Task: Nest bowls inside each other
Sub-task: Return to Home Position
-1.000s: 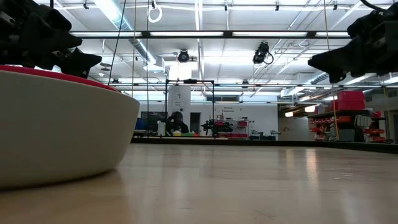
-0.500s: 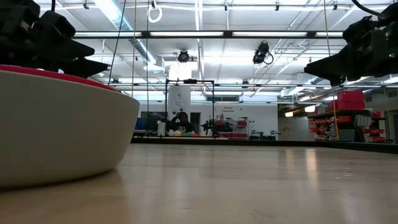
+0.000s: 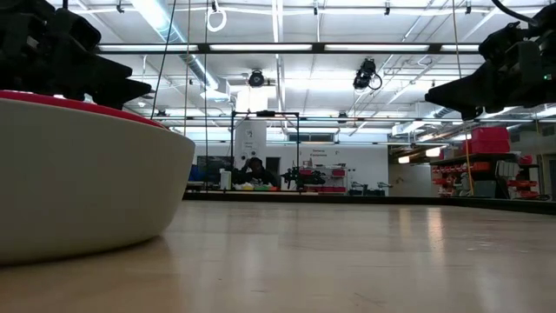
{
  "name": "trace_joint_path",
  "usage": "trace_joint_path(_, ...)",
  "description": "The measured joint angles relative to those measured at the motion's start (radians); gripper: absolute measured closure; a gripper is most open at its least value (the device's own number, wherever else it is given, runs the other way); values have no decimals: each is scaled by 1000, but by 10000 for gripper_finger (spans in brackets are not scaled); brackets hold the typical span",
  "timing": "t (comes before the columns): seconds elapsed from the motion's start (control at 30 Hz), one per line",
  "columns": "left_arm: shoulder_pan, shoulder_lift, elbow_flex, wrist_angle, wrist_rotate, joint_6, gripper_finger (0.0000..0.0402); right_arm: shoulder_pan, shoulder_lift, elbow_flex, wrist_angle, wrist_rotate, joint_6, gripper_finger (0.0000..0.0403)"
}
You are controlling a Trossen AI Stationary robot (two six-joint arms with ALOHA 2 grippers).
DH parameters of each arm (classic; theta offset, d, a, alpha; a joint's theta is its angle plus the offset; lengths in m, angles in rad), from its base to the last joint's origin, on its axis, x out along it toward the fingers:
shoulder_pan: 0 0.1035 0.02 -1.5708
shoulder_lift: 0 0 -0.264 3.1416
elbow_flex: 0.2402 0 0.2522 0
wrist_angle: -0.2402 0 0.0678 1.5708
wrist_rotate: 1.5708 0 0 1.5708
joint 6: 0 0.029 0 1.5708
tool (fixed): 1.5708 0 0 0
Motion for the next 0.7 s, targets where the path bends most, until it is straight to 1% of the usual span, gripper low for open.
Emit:
trace_joint_path(0.37, 0, 0, 0, 5, 0, 121, 152, 0, 0, 0, 0, 0, 0, 308)
trace_joint_path(0.7, 0, 0, 0, 5, 0, 179, 152, 0, 0, 1, 0, 0, 0, 308)
